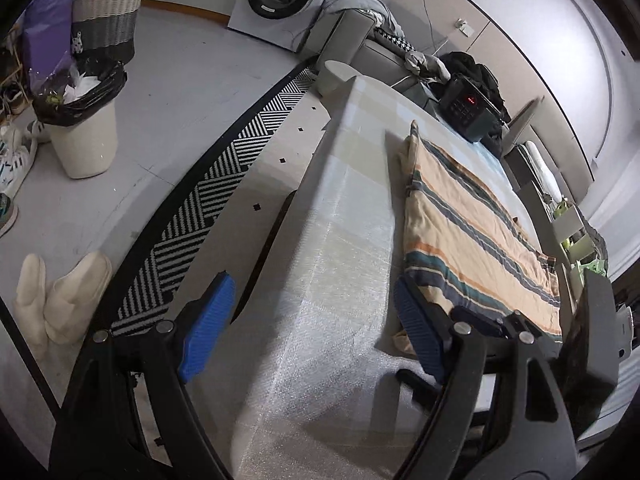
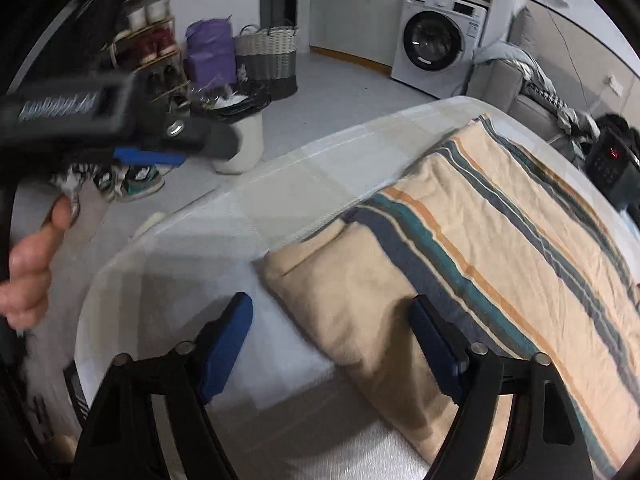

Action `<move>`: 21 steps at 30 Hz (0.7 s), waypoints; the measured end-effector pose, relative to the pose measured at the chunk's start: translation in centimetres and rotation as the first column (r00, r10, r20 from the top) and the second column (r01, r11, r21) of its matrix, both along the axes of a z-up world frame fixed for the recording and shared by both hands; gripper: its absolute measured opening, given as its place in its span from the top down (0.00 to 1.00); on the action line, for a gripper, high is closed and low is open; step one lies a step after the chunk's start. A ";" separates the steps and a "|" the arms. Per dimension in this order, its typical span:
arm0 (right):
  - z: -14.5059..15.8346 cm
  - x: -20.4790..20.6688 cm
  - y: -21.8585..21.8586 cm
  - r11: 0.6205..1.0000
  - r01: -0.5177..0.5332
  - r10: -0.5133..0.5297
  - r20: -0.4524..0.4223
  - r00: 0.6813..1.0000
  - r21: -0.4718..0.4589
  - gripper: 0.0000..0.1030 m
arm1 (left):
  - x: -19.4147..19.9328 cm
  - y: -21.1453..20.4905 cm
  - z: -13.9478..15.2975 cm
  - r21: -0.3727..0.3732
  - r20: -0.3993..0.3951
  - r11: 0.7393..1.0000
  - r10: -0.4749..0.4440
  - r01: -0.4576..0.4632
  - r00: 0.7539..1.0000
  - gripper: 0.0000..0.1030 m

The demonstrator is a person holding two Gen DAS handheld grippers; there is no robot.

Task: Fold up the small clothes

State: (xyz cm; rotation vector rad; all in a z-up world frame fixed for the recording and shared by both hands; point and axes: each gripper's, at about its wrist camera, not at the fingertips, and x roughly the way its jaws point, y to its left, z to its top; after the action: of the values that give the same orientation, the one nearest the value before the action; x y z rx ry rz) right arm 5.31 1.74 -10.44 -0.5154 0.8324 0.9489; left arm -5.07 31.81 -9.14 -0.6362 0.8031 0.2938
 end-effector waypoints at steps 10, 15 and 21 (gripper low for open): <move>3.5 4.2 -5.8 0.922 0.235 -0.192 -0.162 0.968 0.309 0.89 | 2.4 -1.8 -1.8 -0.180 0.043 0.981 -0.070 0.077 0.997 0.23; 5.0 4.9 -7.7 0.888 0.264 -0.213 -0.171 0.962 0.378 0.89 | 5.0 -3.5 -1.3 -0.284 0.140 0.944 -0.132 0.167 0.981 0.23; 5.3 4.5 -8.7 0.896 0.244 -0.188 -0.181 0.965 0.371 0.89 | 10.6 -3.2 -1.7 -0.403 0.185 0.887 -0.161 0.224 0.969 0.23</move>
State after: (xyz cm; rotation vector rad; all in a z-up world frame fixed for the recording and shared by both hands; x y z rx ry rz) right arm 9.77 -6.92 -5.14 -0.0060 0.7815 0.9204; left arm 5.54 28.64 -10.80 -0.9652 0.7856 -0.1170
